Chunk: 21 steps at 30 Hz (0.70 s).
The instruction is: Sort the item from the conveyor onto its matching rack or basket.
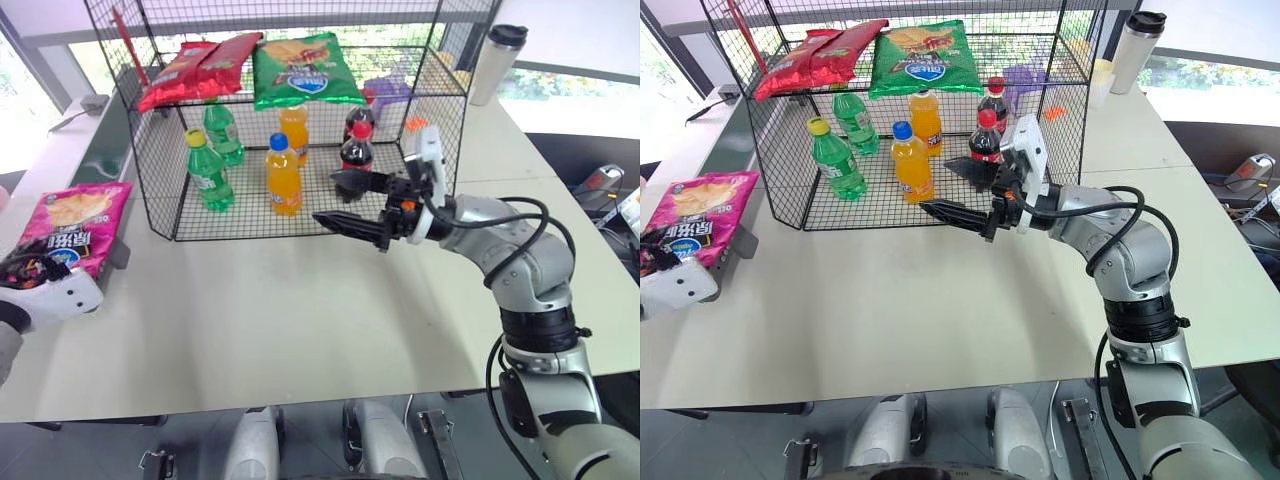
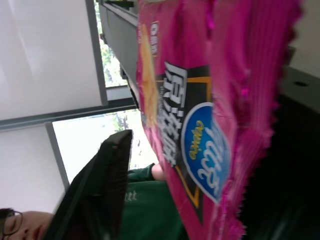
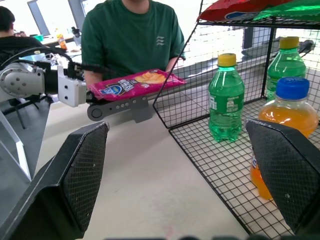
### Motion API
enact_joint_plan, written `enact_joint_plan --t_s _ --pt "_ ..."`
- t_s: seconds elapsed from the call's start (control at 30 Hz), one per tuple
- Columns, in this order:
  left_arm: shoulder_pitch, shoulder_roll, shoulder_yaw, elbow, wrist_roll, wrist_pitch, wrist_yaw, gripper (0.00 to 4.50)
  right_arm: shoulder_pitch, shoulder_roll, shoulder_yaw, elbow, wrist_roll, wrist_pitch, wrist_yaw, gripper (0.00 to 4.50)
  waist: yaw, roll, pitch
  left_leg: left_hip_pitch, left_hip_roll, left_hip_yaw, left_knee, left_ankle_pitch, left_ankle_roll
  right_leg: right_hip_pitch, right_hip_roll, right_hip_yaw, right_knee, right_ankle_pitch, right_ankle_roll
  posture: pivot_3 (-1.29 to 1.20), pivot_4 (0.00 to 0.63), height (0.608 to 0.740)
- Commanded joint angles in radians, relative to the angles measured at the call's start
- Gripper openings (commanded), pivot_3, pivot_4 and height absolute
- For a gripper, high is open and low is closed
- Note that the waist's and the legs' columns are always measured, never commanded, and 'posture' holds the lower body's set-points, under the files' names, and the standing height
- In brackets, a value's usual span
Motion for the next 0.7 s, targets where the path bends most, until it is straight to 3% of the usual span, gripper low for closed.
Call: enact_joint_plan --t_s 0.03,0.1,0.13,0.4,0.53,0.63,0.7 --pt "-0.004 0.006 -0.005 -0.004 0.006 0.018 0.006 1.17 -0.005 -0.009 -0.026 -0.041 0.010 -0.018 -0.005 4.50 -0.001 0.000 0.000 0.000 0.000 0.000 0.000 0.000 0.000 0.000 0.000 0.000 0.000 0.000 0.000 0.00 0.150 0.740" --pt "-0.002 0.007 -0.007 -0.008 0.012 0.030 0.011 0.26 -0.006 -0.011 -0.025 -0.040 0.008 -0.020 -0.007 4.50 -0.002 0.000 0.000 0.000 0.000 0.000 0.000 0.000 0.000 0.000 0.000 0.000 0.000 0.001 0.001 0.00 0.150 0.740" --pt "-0.003 0.008 -0.004 -0.010 0.016 0.037 0.016 0.06 -0.005 -0.011 -0.024 -0.039 0.006 -0.022 -0.007 4.50 -0.001 0.000 0.000 0.000 0.000 0.000 0.000 0.000 0.000 0.000 0.000 0.000 0.000 0.001 0.002 0.00 0.150 0.740" --pt "-0.042 0.056 0.094 -0.076 -0.037 0.084 -0.033 0.06 0.000 -0.007 -0.019 -0.021 -0.010 -0.045 -0.008 4.50 0.000 -0.001 0.000 0.000 0.000 0.000 0.000 0.000 0.000 0.000 0.000 0.000 0.000 0.001 0.003 0.00 0.150 0.740" --pt "-0.135 0.121 0.240 -0.171 -0.270 0.220 -0.266 0.06 -0.003 -0.008 -0.030 0.000 -0.013 -0.058 -0.010 4.50 0.000 -0.002 0.000 -0.001 0.000 -0.001 0.001 0.000 0.000 0.000 0.000 0.000 0.000 0.000 0.000 0.00 0.150 0.740" --pt "-0.239 0.194 0.356 -0.235 -0.531 0.437 -0.492 0.06 -0.014 -0.006 -0.041 0.030 -0.015 -0.074 -0.007 4.50 -0.001 -0.002 0.000 -0.001 0.000 0.000 0.001 0.000 0.000 0.000 0.000 0.000 0.000 0.000 0.001 0.00 0.150 0.740" --pt "-0.274 0.221 0.400 -0.255 -0.621 0.531 -0.573 0.06 -0.019 -0.005 -0.046 0.044 -0.015 -0.083 -0.005 4.50 -0.003 0.000 0.000 0.000 0.000 0.000 0.001 0.000 0.000 0.000 0.001 0.000 0.000 0.001 0.003 0.00 0.150 0.740"
